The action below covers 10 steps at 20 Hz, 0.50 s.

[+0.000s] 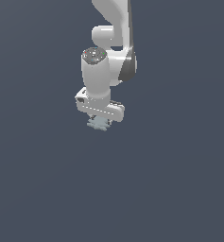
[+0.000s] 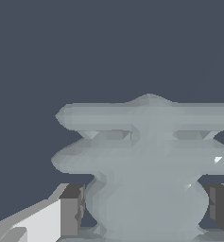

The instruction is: Pick up the object and move it to a goal position.

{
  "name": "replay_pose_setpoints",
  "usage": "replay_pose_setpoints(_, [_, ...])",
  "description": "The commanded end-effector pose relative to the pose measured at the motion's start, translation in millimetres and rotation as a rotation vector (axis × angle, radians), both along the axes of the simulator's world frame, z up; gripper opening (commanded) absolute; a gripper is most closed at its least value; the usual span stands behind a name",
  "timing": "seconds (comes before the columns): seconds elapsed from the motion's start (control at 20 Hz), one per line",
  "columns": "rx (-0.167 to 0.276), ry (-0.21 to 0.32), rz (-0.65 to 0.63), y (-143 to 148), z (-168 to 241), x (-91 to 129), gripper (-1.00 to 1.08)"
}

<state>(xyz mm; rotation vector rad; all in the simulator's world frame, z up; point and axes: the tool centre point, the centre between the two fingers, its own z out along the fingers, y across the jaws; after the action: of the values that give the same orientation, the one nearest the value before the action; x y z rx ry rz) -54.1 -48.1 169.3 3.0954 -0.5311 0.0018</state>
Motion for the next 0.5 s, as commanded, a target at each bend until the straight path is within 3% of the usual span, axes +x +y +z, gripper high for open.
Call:
replay_pose_setpoints(0.0, [-0.001,0.000,-0.001,15,28,2,-1.00])
replay_pose_setpoints(0.45, [-0.003,0.000,-0.001,67,123,11,-1.00])
